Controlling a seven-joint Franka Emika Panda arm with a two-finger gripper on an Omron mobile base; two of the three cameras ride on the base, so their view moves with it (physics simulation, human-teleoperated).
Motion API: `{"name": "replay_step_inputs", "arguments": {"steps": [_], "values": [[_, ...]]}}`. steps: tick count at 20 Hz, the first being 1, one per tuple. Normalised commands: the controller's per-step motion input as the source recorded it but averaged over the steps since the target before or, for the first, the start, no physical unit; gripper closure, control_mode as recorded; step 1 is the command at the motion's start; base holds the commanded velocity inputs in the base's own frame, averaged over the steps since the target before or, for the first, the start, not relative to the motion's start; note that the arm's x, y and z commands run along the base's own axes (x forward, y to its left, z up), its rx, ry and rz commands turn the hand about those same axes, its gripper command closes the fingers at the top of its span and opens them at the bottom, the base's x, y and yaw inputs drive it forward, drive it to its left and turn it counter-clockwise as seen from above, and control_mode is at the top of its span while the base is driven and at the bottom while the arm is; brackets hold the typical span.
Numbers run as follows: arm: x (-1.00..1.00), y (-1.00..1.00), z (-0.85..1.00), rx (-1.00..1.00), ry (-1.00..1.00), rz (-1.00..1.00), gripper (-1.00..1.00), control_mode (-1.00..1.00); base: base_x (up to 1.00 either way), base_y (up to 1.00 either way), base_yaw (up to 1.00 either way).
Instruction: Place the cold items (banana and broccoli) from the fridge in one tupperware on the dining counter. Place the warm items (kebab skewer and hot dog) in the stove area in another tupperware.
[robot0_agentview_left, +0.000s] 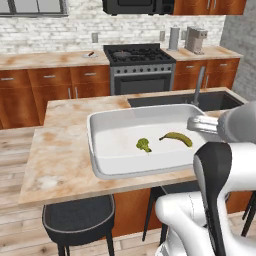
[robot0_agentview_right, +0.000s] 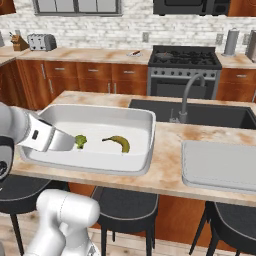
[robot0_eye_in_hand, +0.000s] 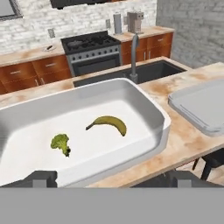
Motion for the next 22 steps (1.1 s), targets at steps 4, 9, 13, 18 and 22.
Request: {"name": "replay_step_inputs", "arguments": {"steps": [4,9,13,18,22], "values": [[0.00,0.00,0.00,0.00,0.00,0.00,-1.00,1.00,-0.33,-0.82,0.00],[0.00,0.00,0.00,0.00,0.00,0.00,-1.00,1.00,-0.26,-1.00,-0.02],[0.00,0.00,0.00,0.00,0.00,0.00,-1.00,1.00,-0.35,-1.00,-0.04],[0.00,0.00,0.00,0.00,0.00,0.00,-1.00,1.00,-0.24,-1.00,-0.04],[0.00,0.00,0.00,0.00,0.00,0.00,-1.00,1.00,-0.06,-1.00,-0.02]]}}
